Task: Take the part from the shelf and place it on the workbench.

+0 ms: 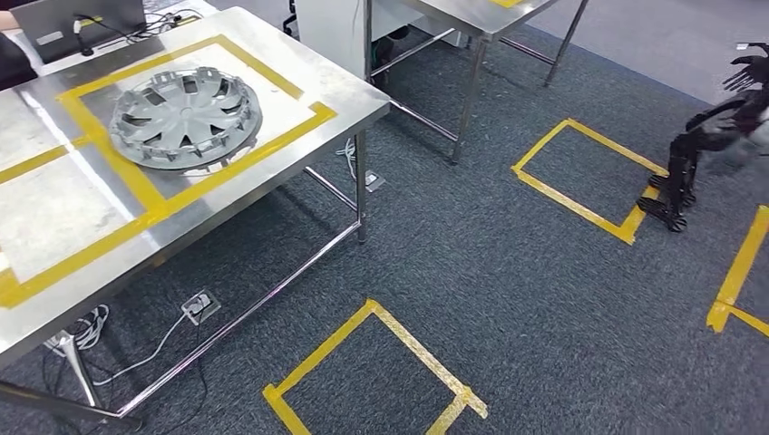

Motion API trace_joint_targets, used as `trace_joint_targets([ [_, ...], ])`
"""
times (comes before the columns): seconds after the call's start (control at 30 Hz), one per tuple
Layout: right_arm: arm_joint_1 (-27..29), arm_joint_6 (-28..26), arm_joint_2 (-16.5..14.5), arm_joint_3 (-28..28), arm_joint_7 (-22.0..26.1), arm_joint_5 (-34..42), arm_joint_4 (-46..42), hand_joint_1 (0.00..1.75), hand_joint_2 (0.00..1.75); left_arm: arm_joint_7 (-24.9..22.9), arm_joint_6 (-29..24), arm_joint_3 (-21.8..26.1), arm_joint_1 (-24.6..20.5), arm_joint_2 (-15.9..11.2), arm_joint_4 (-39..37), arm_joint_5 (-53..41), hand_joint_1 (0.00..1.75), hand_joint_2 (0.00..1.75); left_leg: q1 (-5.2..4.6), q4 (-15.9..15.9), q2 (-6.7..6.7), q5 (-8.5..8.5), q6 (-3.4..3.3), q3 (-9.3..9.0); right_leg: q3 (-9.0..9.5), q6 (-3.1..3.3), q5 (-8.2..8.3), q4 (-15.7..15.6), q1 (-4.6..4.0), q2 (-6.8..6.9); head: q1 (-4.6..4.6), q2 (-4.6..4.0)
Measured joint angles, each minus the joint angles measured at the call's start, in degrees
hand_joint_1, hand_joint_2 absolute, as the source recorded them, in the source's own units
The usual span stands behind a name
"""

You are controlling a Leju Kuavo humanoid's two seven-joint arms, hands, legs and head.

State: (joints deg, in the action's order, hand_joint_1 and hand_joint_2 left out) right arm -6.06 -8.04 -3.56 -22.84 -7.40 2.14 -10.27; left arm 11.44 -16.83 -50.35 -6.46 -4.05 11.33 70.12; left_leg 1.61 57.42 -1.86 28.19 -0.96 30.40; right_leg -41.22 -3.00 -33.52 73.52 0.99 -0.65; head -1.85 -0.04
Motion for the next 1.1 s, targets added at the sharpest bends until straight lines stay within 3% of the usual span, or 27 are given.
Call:
trace_joint_targets([
  [0.03, 0.03, 0.15, -0.03, 0.1, -0.14, -0.09, 0.0, 0.0, 0.0, -0.04, -0.03, 0.03, -0.01, -0.07, -0.01, 0.02, 0.0, 0.0, -0.05, 0.0, -0.91, 0.11, 0.02, -0.05, 0.24, 0.04, 0.72, -0.38, 0.01, 0.24, -0.16, 0.0],
  [0.07, 0.07, 0.29, -0.04, 0.19, -0.17, -0.15, 0.0, 0.0, 0.0, -0.13, -0.03, 0.07, -0.07, -0.12, -0.01, 0.02, 0.0, 0.0, -0.08, 0.01, -1.7, 0.21, 0.08, -0.16, 1.63, 0.19, 2.27, -2.9, -0.03, 0.66, -0.34, 0.0],
  [0.13, 0.06, 0.55, -0.04, 0.29, 0.04, -0.14, -0.01, 0.0, 0.0, -0.36, 0.09, 0.11, -0.2, -0.19, -0.01, 0.02, 0.0, 0.0, -0.27, 0.03, -3.09, 0.5, 0.44, -0.51, 5.94, 0.87, 5.52, -10.73, -0.4, 3.23, -0.77, 0.0],
  [0.2, -0.08, 0.71, -0.07, 0.31, 0.52, 0.02, -0.01, 0.0, 0.0, -0.41, 0.49, 0.13, -0.23, -0.22, -0.01, -0.01, 0.0, 0.0, -0.44, 0.03, -4.32, 0.8, 1.05, -0.89, 8.26, 1.66, 6.65, -14.97, -0.91, 4.92, -0.85, 0.0],
  [0.27, -0.07, 0.52, -0.04, 0.32, 1.06, 0.27, -0.02, 0.0, 0.0, -0.14, 1.31, 0.12, -0.32, -0.15, 0.08, -0.45, 0.0, 0.0, -0.38, -0.31, -5.44, 0.99, 1.72, -1.49, 8.34, 2.31, 6.7, -15.54, -1.11, 3.78, -0.73, 0.0],
  [0.33, 0.04, 0.02, 0.08, 0.32, 1.72, 0.56, -0.02, 0.0, 0.0, 0.26, 2.6, 0.01, -0.41, 0.02, 0.24, -1.85, 0.0, 0.0, -0.2, 0.31, -3.81, 1.91, 2.26, -1.65, 9.18, 2.97, 7.05, -16.5, -0.84, 2.48, -0.52, 0.0],
  [0.4, -0.1, -0.34, 0.38, 0.33, 2.24, 0.8, -0.02, 0.0, 0.0, -0.19, 3.56, -0.29, -0.3, 0.38, 0.3, -3.37, 0.0, 0.0, -0.07, 5.05, -0.34, 4.78, 2.43, 0.38, 9.97, 3.6, 7.53, -17.19, -0.51, 1.27, 0.19, 0.0],
  [0.43, -0.22, -0.46, 0.58, 0.34, 2.27, 0.86, -0.02, 0.0, 0.0, -0.92, 3.68, -0.47, -0.2, 0.63, 0.3, -3.8, 0.0, 0.0, -0.07, 8.7, 0.72, 6.49, 2.43, 2.11, 9.91, 3.8, 7.64, -17.2, -0.5, 0.58, 0.54, 0.0],
  [0.5, -0.38, -0.83, 0.95, 0.34, 1.92, 1.06, -0.02, 0.0, 0.0, -2.76, 3.5, -0.89, -0.04, 1.24, 0.3, -4.17, 0.0, 0.0, -0.07, 14.77, 1.45, 8.09, 2.49, 5.35, 9.87, 3.94, 7.73, -17.16, -0.56, -1.06, 1.15, 0.0],
  [0.53, -0.39, -1.14, 1.16, 0.34, 1.59, 1.17, -0.02, 0.0, 0.0, -3.46, 3.39, -1.12, 0.09, 1.57, 0.3, -4.23, 0.0, 0.0, -0.07, 15.42, 1.58, 7.36, 2.48, 6.05, 9.91, 3.9, 7.69, -17.11, -0.59, -2.06, 1.3, 0.0],
  [0.6, -0.37, -1.76, 1.65, 0.34, 0.92, 1.29, -0.02, 0.0, 0.0, -4.15, 3.35, -1.54, 0.34, 2.15, 0.3, -4.27, 0.0, 0.0, 0.02, 10.69, 2.43, 3.12, 2.3, 4.89, 10.03, 3.63, 7.51, -16.82, -0.55, -4.1, 1.7, 0.0],
  [0.67, -0.41, -2.16, 2.21, 0.34, 0.53, 1.26, -0.03, 0.0, 0.0, -4.34, 3.46, -1.78, 0.56, 2.61, 0.3, -4.26, 0.0, 0.0, 0.35, 3.74, 5.41, -0.09, 1.99, 2.44, 9.69, 3.01, 7.11, -16.11, -0.49, -5.78, 2.08, 0.0],
  [0.73, -0.47, -2.16, 2.9, 0.34, 0.71, 1.25, -0.04, 0.0, 0.0, -4.44, 3.61, -1.94, 0.49, 3.12, 0.31, -4.4, 0.0, 0.0, 0.36, 0.95, 7.27, -0.14, 1.68, 1.13, 8.73, 2.07, 6.94, -15.55, -0.23, -7.12, 2.12, 0.0],
  [0.8, -0.39, -1.86, 3.66, 0.35, 1.25, 1.24, -0.04, 0.0, 0.0, -4.45, 3.66, -2.19, 0.24, 3.68, 0.33, -4.63, 0.0, 0.0, 0.17, 0.56, 6.17, 0.01, 1.21, 0.65, 7.77, 1.15, 7.03, -15.43, 0.13, -8.23, 2.09, 0.0],
  [0.87, -0.29, -1.67, 4.21, 0.35, 1.65, 1.22, -0.04, 0.0, 0.0, -4.39, 3.63, -2.45, 0.17, 4.1, 0.31, -4.75, 0.0, 0.0, 0.21, 0.08, 4.58, -0.1, 0.49, 0.21, 6.64, 0.6, 6.08, -13.61, 0.1, -5.89, 1.72, 0.0],
  [0.93, -0.46, -1.53, 4.56, 0.36, 1.92, 1.12, -0.03, 0.0, 0.0, -4.12, 3.56, -2.69, 0.3, 4.31, 0.28, -4.78, 0.0, 0.0, 0.04, -0.17, 2.79, -0.01, -0.07, -0.07, 3.65, 0.27, 3.0, -7.58, -0.05, -1.84, 0.81, 0.0],
  [1.0, -0.61, -1.02, 4.72, 0.37, 2.42, 0.94, -0.04, 0.0, 0.0, -3.48, 3.16, -2.87, 0.49, 4.38, 0.27, -4.65, 0.0, 0.0, -0.25, -0.16, 0.81, 0.2, -0.32, -0.09, 0.12, 0.01, 0.24, -0.85, 0.02, -0.27, 0.15, 0.0],
  [1.03, -0.6, -0.63, 4.72, 0.4, 2.75, 0.88, -0.03, 0.0, 0.0, -3.18, 2.84, -2.9, 0.52, 4.38, 0.26, -4.49, 0.0, 0.0, -0.34, -0.15, -0.14, 0.32, -0.35, -0.11, -0.5, -0.03, 0.18, 0.37, 0.05, -0.01, -0.03, 0.0],
  [1.1, -0.41, 0.04, 4.68, 0.55, 3.32, 0.81, -0.03, 0.0, 0.0, -2.82, 2.22, -2.92, 0.47, 4.28, 0.24, -4.13, 0.0, 0.0, -0.45, -0.14, -1.63, 0.53, -0.3, -0.27, 1.32, 0.14, 2.54, -2.9, 0.06, 0.48, -0.35, 0.0],
])
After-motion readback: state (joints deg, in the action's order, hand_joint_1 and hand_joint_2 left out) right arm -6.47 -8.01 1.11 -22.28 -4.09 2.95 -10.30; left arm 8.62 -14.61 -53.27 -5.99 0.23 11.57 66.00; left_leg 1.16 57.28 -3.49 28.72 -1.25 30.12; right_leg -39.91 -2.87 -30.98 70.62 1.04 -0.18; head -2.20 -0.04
